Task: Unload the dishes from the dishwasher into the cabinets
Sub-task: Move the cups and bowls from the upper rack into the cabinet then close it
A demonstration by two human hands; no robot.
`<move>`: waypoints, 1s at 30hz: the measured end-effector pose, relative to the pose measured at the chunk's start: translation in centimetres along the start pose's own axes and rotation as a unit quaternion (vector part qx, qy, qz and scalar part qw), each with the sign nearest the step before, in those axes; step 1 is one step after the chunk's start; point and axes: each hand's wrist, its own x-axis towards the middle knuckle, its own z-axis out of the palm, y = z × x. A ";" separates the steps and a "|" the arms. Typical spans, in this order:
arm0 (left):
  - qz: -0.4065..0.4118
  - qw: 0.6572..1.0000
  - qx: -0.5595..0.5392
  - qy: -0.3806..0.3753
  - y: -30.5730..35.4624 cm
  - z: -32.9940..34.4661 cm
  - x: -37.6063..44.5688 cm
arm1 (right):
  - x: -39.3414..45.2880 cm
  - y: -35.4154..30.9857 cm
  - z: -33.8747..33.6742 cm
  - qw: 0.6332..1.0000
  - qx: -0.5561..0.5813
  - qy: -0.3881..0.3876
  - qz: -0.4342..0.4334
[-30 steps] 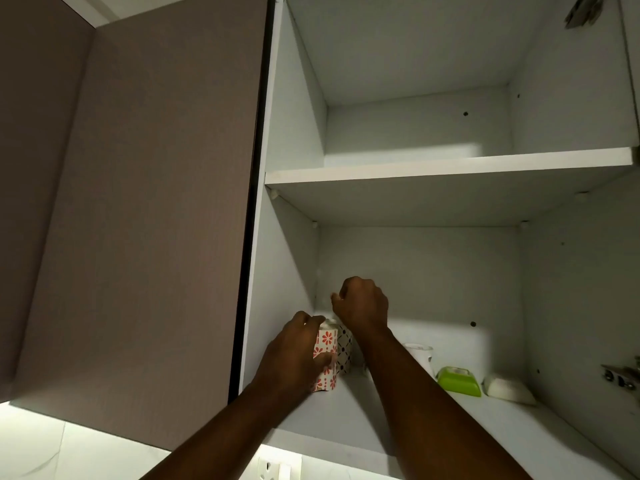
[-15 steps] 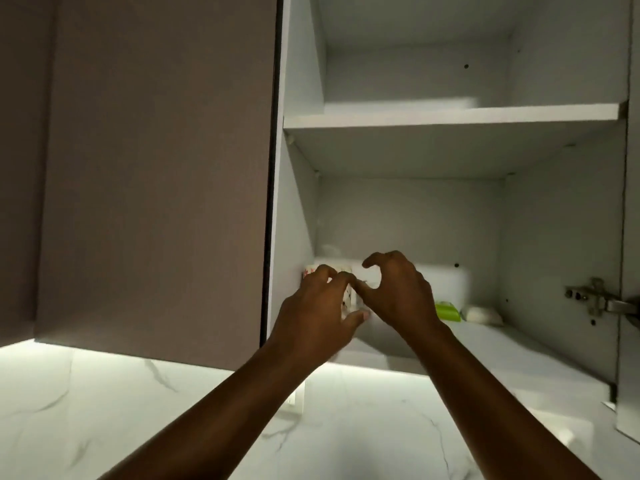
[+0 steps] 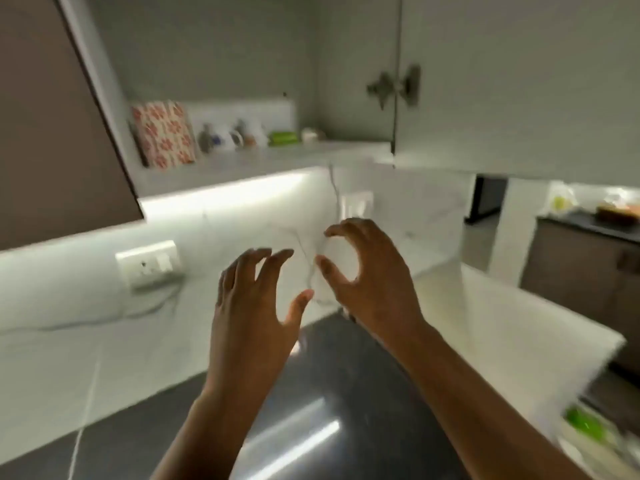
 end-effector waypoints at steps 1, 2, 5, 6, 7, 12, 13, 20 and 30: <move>0.006 1.000 -0.016 -0.013 0.5 0.7 -0.9 | -1.5 0.8 -0.5 1.000 -0.006 -0.013 0.018; 0.006 0.998 -0.039 -0.042 1.3 1.7 -3.0 | -4.6 1.9 -1.2 0.998 -0.013 -0.034 0.050; 0.000 0.988 -0.112 -0.110 4.3 5.3 -7.8 | -11.4 4.6 -3.7 0.991 -0.033 -0.062 0.118; -0.003 0.983 -0.125 -0.131 5.1 6.5 -9.3 | -13.3 5.5 -4.4 0.988 -0.041 -0.063 0.138; -0.002 0.978 -0.138 -0.158 6.4 7.8 -11.3 | -15.6 6.5 -5.7 0.983 -0.053 -0.067 0.160; 0.003 0.943 -0.194 -0.269 12.3 12.4 -17.6 | -24.4 12.1 -12.1 0.954 -0.082 -0.080 0.277; -0.002 0.938 -0.201 -0.283 12.1 12.8 -18.3 | -25.8 12.9 -12.2 0.946 -0.081 -0.088 0.300; 0.022 0.893 -0.256 -0.369 25.2 17.8 -24.1 | -38.5 21.7 -25.6 0.884 -0.114 -0.107 0.441; 0.090 0.871 -0.175 -0.450 43.9 22.7 -28.8 | -47.7 28.8 -41.7 0.851 -0.146 -0.098 0.494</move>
